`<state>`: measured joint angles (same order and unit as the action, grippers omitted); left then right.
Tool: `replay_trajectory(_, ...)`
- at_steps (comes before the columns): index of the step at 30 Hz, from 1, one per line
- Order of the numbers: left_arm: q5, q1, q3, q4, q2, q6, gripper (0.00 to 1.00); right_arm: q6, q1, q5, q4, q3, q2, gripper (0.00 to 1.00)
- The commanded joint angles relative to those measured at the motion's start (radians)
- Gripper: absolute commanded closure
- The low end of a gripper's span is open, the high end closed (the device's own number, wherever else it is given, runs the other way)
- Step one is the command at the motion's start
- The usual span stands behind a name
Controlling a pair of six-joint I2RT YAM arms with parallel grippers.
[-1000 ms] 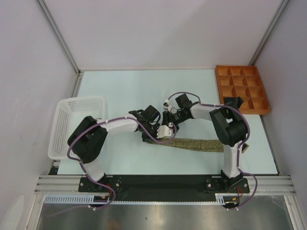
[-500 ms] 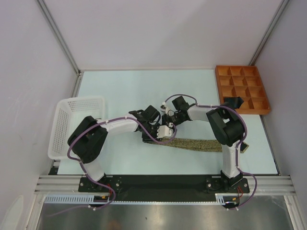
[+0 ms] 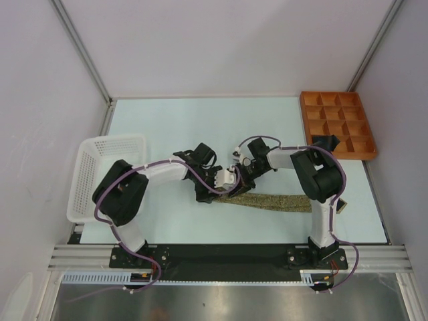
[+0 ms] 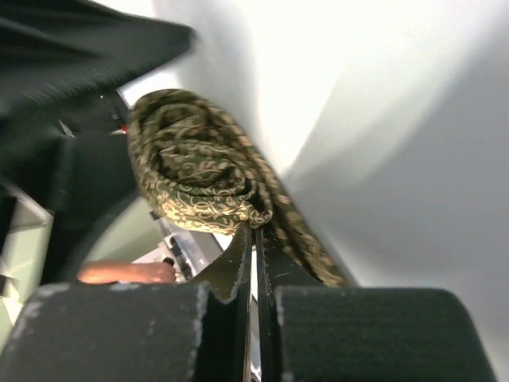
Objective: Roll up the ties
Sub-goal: Roll the tie at the center of the board.
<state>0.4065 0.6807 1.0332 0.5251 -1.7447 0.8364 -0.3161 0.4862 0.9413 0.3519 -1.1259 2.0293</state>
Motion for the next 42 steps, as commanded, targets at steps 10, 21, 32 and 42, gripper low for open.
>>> replay_trajectory(10, 0.178, -0.046, 0.021, 0.013, 0.020, -0.069, 0.14, 0.104, -0.006, -0.145, 0.078, -0.015, 0.032, 1.00)
replay_trajectory(21, 0.146, 0.002, 0.085, 0.006, -0.016, -0.053, 0.36, 0.107, 0.020, -0.128, 0.055, -0.046, 0.058, 1.00)
replay_trajectory(32, 0.166, 0.060, 0.105, 0.033, 0.005, -0.034, 0.51, 0.038, 0.075, -0.067, -0.033, -0.109, 0.108, 1.00)
replay_trajectory(42, -0.003, 0.148, 0.182, 0.061, -0.160, -0.065, 0.53, 0.112, 0.025, -0.001, 0.024, -0.046, 0.063, 1.00)
